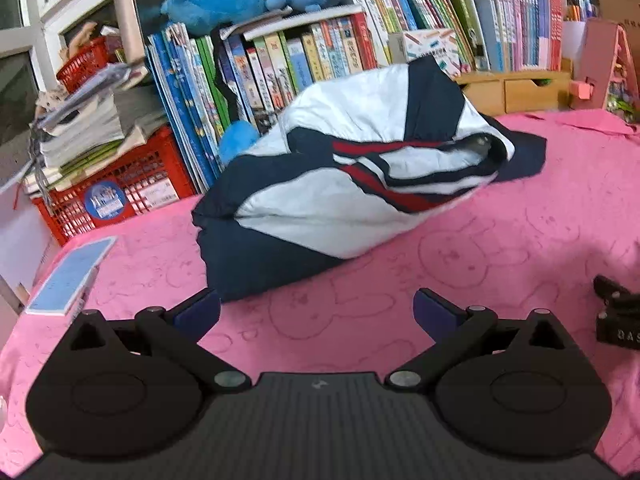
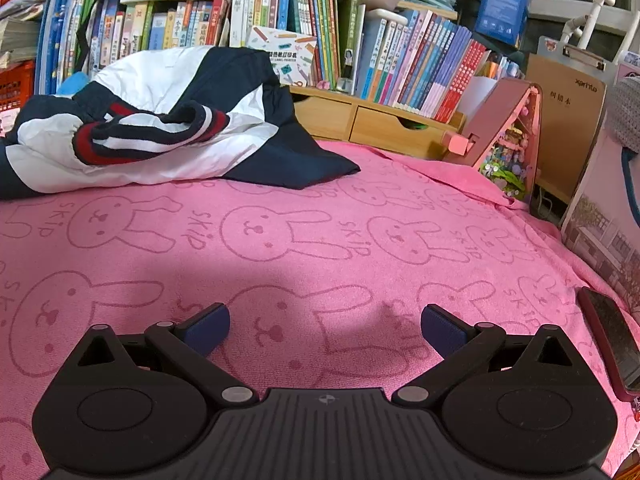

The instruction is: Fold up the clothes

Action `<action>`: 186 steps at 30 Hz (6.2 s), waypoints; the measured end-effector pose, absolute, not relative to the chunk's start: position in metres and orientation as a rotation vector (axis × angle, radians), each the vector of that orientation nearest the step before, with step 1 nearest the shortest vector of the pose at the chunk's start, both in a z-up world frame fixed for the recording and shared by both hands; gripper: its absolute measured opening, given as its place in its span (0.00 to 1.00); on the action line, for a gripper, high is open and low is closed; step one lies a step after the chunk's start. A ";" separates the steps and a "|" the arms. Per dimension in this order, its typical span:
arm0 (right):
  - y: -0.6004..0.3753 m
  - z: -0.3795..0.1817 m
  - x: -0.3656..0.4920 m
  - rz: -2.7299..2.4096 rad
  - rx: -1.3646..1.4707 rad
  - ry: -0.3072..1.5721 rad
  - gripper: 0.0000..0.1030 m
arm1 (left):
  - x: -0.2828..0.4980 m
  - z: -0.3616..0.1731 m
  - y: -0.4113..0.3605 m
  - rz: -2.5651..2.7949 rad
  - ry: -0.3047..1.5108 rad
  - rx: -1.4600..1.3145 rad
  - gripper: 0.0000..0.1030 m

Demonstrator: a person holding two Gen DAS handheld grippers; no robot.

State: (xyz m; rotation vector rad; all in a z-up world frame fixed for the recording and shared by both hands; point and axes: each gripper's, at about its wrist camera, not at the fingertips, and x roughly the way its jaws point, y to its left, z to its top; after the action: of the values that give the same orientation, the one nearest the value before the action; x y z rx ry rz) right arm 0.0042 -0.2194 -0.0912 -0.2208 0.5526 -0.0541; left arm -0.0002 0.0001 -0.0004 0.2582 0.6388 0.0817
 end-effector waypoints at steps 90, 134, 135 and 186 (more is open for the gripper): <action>-0.315 -0.030 -0.027 0.132 0.074 0.353 0.73 | -0.006 -0.030 0.053 0.014 0.797 -0.025 1.00; -0.248 -0.023 -0.058 0.441 -0.099 0.467 0.83 | -0.045 0.002 -0.029 -0.185 0.527 0.155 1.00; -0.243 -0.028 -0.054 0.395 -0.167 0.462 0.83 | -0.046 0.005 -0.035 -0.194 0.506 0.172 1.00; -0.147 -0.069 -0.079 0.454 -0.748 0.258 0.95 | -0.084 -0.017 0.017 -0.147 0.539 0.287 1.00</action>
State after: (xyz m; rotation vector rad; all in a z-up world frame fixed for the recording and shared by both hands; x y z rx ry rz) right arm -0.0792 -0.1472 -0.0686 -0.7476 0.2579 0.4539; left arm -0.0843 0.0168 -0.0168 0.2868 0.5390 -0.1471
